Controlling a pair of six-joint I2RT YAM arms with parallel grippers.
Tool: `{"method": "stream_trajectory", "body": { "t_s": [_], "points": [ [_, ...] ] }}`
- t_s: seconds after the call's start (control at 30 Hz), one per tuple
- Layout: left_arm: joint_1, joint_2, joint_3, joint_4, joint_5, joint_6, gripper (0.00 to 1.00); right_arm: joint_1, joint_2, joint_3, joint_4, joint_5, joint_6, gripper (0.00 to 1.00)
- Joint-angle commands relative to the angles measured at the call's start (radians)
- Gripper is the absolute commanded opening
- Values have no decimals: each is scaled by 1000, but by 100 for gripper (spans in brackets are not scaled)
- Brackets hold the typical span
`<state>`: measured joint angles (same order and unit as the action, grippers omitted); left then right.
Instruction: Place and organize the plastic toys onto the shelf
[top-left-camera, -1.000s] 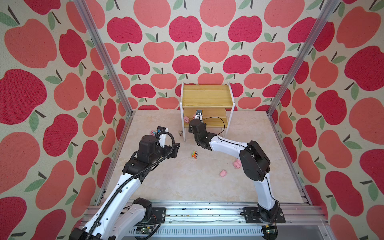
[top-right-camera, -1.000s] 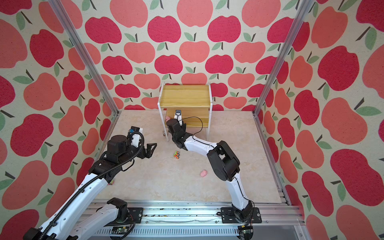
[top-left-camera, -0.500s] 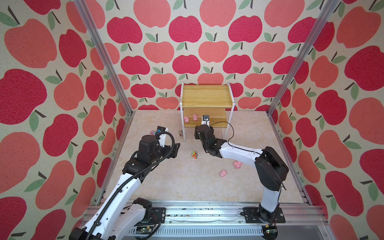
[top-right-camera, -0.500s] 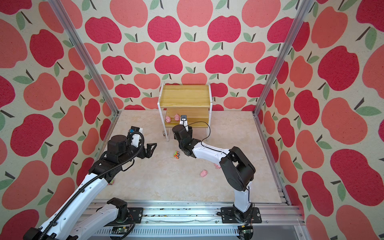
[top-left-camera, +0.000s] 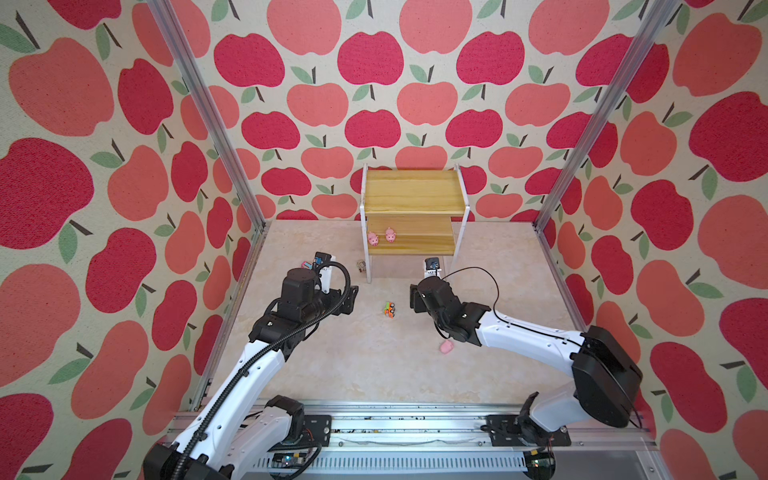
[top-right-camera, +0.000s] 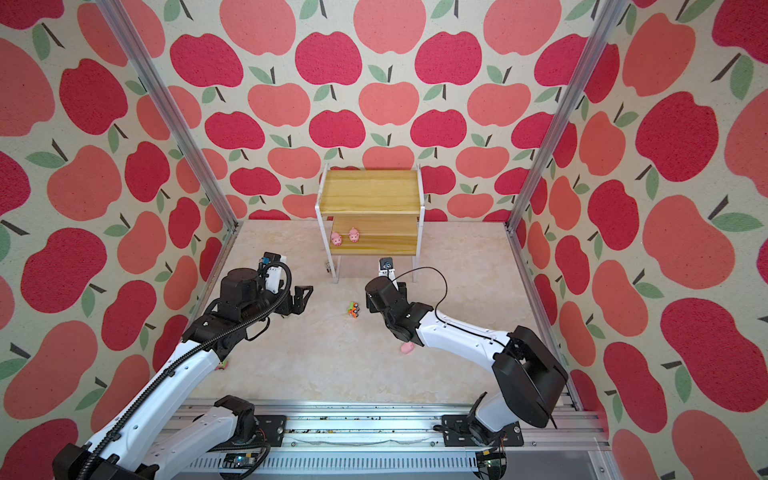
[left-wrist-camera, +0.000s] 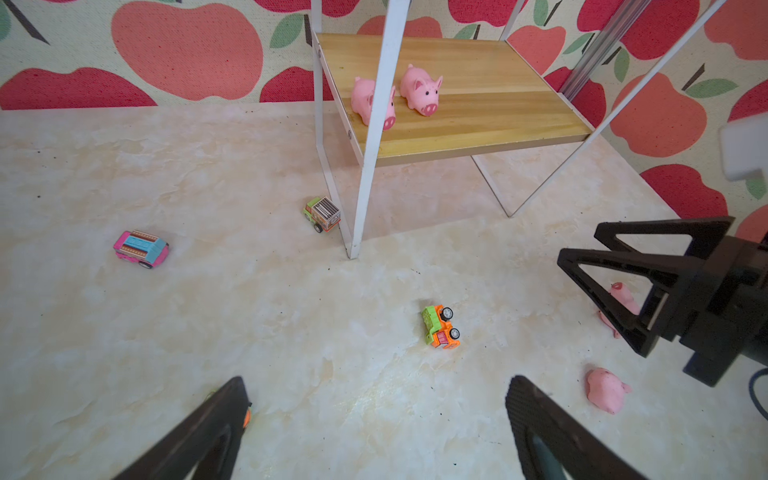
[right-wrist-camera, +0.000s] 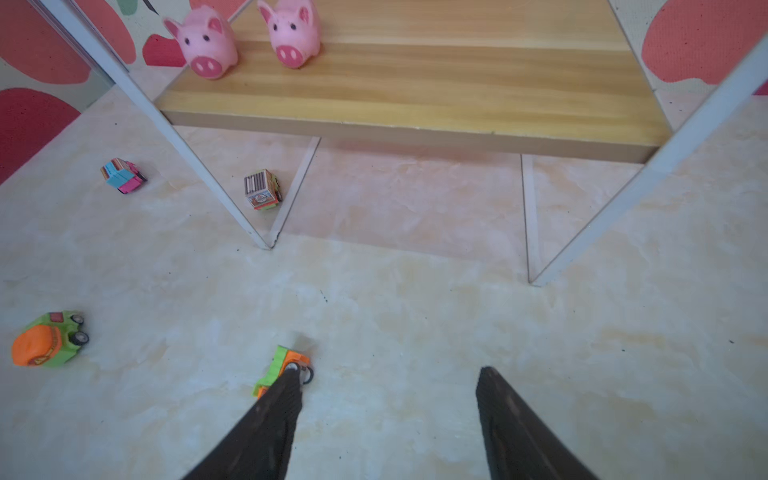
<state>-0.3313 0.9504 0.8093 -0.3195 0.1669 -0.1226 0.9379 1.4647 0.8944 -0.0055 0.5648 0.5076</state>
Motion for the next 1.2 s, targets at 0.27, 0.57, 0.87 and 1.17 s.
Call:
{"method": "stream_trajectory", "body": {
  "t_s": [0.27, 0.57, 0.87, 1.17],
  "points": [
    [111, 132, 78, -69, 56, -181, 99, -129, -240, -177, -74, -171, -28, 71],
    [281, 423, 283, -4, 368, -361, 85, -231, -298, -253, 110, -388, -171, 70],
    [287, 780, 643, -52, 479, -366, 62, -274, -286, -250, 144, -499, -246, 68],
    [264, 977, 857, -52, 562, -384, 30, -301, -337, -277, 113, -514, -273, 66]
  ]
}}
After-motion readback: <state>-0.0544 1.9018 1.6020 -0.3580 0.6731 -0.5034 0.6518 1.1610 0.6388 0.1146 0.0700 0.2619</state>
